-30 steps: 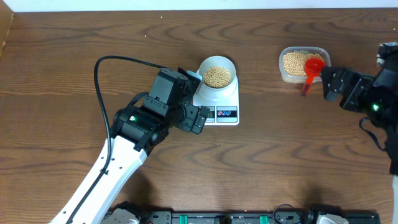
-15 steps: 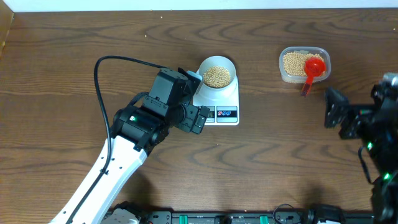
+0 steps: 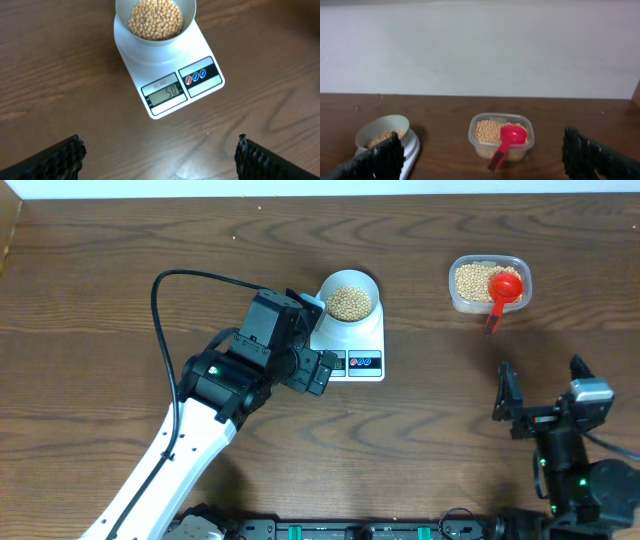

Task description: Scoop item into bowl and weigh 50g on scale

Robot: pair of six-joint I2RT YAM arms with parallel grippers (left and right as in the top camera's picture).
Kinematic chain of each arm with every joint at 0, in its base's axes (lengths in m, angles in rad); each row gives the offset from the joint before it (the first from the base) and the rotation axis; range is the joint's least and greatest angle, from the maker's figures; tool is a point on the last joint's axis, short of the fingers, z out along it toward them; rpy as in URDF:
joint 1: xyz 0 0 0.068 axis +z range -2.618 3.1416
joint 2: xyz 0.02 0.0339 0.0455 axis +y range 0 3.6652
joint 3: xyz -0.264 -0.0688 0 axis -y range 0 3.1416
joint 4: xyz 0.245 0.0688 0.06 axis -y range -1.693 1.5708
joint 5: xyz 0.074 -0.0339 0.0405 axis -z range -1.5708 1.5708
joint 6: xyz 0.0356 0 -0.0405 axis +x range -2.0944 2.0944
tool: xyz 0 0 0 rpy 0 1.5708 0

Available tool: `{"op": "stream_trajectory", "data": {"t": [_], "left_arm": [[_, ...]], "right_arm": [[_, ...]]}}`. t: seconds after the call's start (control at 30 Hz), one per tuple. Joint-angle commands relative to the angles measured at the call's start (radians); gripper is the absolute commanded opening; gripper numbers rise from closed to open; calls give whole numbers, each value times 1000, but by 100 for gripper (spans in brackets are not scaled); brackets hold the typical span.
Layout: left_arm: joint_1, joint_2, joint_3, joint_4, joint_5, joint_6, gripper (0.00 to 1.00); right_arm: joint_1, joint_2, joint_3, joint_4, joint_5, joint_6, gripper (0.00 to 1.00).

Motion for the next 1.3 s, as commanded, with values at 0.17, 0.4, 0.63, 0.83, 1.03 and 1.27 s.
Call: {"op": "stream_trajectory", "data": {"t": [0.17, 0.4, 0.63, 0.83, 1.03, 1.27], "left_arm": [[3, 8, -3, -3, 6, 14, 98], [3, 8, -3, -3, 6, 14, 98], [3, 8, -3, -3, 6, 14, 98], [3, 8, -3, -3, 6, 14, 98], [3, 8, -3, -3, 6, 14, 98], [3, 8, -3, -3, 6, 14, 98]], "right_arm": [[-2, -127, -171, 110, 7, -11, 99], [-2, -199, -249, 137, 8, -11, 99], [-2, -211, -369, 232, 8, -11, 99], [-2, -211, -393, 202, 39, -18, 99], [-2, -211, -392, 134, 52, -18, 99], [-2, -211, -392, 135, 52, -18, 99]]}}
